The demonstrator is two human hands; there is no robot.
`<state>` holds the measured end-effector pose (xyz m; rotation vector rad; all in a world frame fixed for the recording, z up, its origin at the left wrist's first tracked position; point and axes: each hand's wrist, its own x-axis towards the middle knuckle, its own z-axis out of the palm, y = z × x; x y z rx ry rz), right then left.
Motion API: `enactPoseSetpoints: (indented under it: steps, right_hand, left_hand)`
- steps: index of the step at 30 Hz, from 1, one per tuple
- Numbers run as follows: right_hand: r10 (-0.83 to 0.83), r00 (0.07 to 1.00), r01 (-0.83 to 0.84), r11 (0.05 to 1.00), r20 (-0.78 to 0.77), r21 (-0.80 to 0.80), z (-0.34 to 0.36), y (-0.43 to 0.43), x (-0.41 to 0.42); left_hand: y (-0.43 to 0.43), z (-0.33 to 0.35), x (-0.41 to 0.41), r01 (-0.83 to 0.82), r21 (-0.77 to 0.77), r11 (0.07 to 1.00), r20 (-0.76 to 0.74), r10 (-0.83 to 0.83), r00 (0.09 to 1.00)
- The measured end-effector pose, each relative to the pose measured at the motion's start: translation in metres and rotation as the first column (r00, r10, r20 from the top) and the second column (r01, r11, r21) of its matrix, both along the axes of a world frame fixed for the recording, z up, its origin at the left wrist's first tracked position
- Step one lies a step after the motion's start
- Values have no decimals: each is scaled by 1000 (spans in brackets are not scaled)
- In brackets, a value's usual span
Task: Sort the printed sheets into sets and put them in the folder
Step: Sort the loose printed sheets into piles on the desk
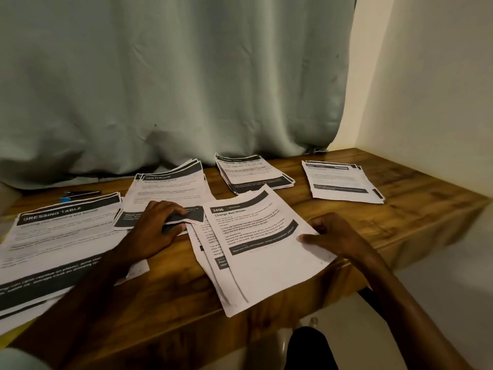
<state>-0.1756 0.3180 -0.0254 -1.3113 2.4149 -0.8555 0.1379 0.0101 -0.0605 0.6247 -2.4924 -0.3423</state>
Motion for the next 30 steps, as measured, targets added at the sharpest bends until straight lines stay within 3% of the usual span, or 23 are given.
enactPoseSetpoints:
  steps: [10, 15, 19, 24, 30]
  right_hand:
    - [-38, 989, 33, 999, -142, -37, -5, -20, 6]
    - [-127, 987, 102, 971, -103, -215, 7, -12, -30]
    - [-266, 953, 228, 944, -144, -238, 5, -9, -88]
    - [-460, 875, 414, 873, -152, -257, -13, -18, -149]
    - [-521, 790, 451, 851, -324, -269, -28, -35, -179]
  left_hand:
    - [10, 14, -8, 13, -60, 998, -80, -18, 997]
    - [31, 42, -37, 120, -146, 982, -87, -133, 987]
    - [60, 61, -86, 247, -251, 936, -26, -261, 965]
    - [91, 68, -167, 331, -322, 887, 128, -306, 943]
    - [111, 58, -256, 311, -132, 941, 286, -264, 921]
